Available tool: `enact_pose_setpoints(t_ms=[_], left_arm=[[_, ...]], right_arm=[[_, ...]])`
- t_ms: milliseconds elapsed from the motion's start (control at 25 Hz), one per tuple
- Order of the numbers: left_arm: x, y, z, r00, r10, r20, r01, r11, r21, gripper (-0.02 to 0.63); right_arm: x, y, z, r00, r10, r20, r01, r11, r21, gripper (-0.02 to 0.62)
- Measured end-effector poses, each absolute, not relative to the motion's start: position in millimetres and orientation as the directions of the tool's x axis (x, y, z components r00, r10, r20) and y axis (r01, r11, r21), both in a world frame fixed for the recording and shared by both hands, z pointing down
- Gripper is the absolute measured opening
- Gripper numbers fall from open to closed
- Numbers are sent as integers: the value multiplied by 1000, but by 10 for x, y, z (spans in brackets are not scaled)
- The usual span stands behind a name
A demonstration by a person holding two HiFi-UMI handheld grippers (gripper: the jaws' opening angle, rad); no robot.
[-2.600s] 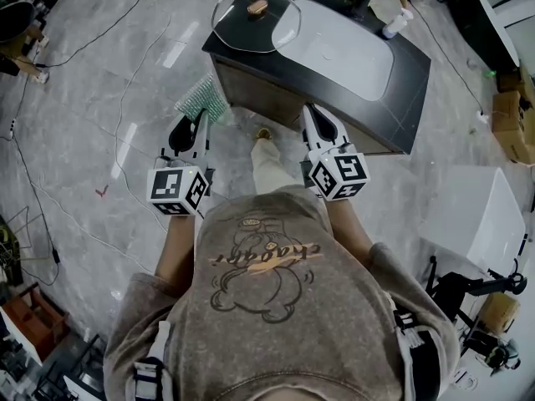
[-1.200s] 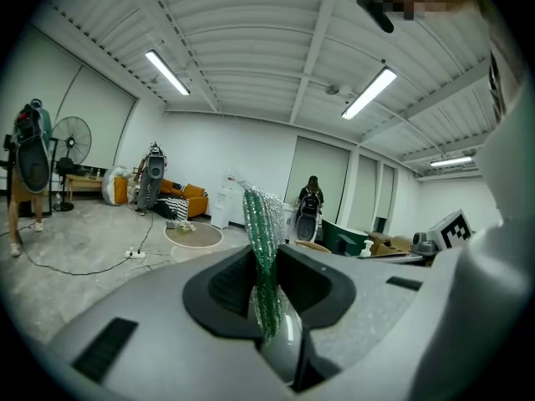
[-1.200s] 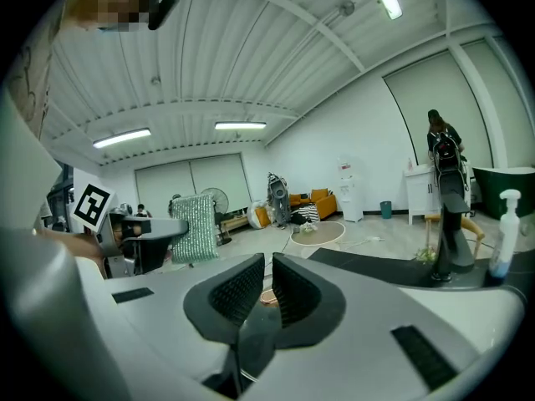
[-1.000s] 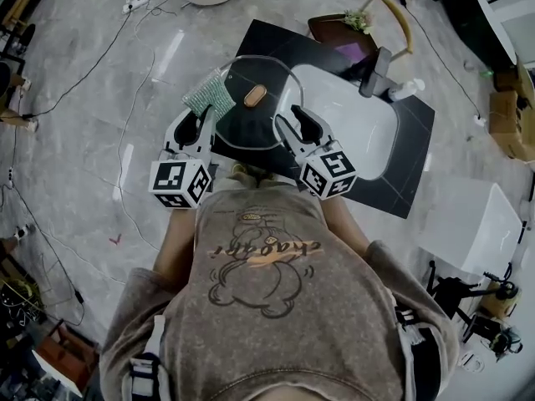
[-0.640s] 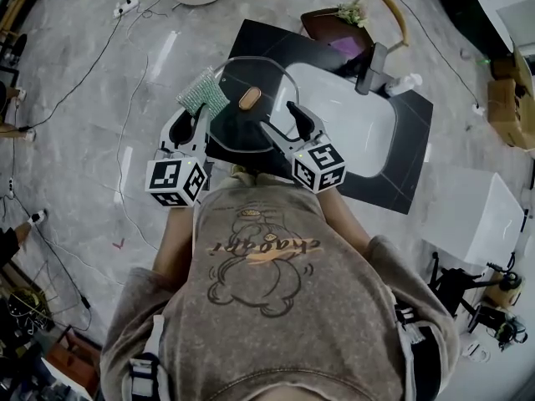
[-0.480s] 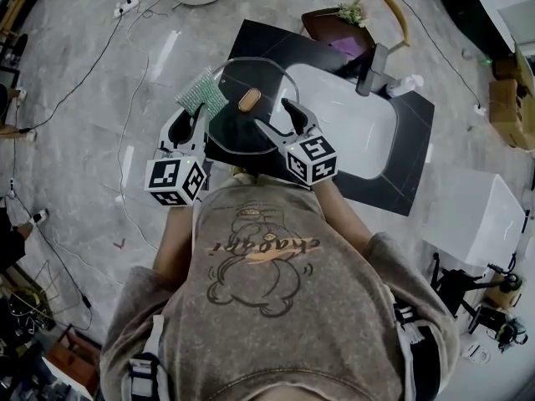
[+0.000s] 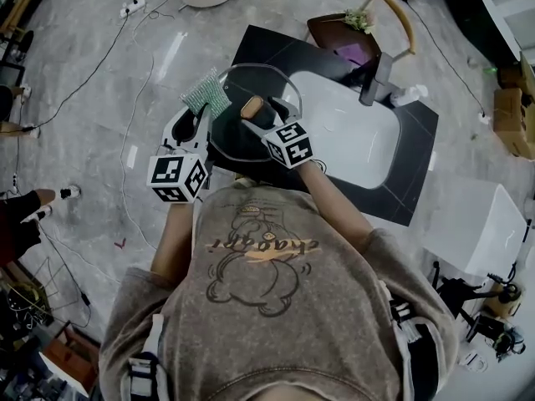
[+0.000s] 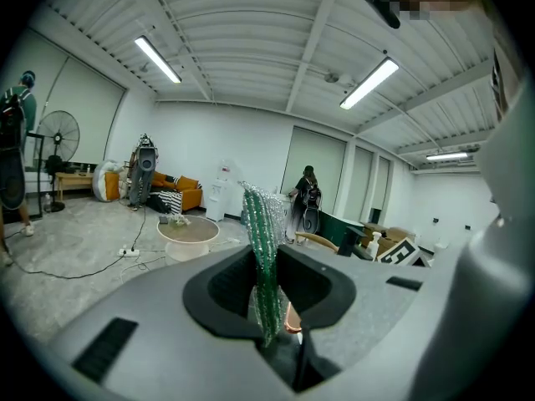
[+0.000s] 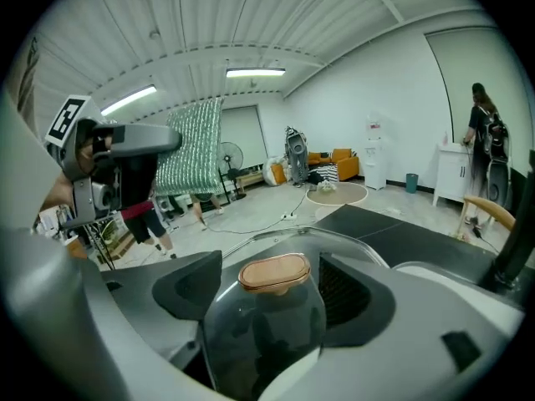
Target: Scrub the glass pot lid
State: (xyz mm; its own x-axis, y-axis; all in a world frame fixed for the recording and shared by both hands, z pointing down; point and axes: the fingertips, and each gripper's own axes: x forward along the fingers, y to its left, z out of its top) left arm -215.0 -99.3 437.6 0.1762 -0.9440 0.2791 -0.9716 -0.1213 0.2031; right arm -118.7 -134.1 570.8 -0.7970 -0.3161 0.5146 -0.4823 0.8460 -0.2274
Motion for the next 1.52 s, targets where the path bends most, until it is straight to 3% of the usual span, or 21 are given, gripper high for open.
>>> enact_pose_setpoints(t_ms=[360, 880, 1200, 1520], left_arm=[[-2169, -1122, 4451, 219, -928, 302, -963, -156, 220, 84], [-2025, -1622, 4713, 368, -853, 370, -928, -312, 204, 84], [-1474, -2130, 5007, 611, -683, 400, -786, -583, 206, 84], [-951, -2426, 5546, 761, -388, 520, -595, -737, 320, 84]], right_arm=[[-1382, -1376, 6003, -771, -269, 577, -446, 875, -188, 342], [-1392, -1428, 6062, -746, -307, 591, -480, 863, -158, 341], [-1379, -1405, 6085, -737, -308, 602, -486, 860, -155, 341], [-1356, -1396, 6086, -730, -311, 608, -500, 850, -165, 341]])
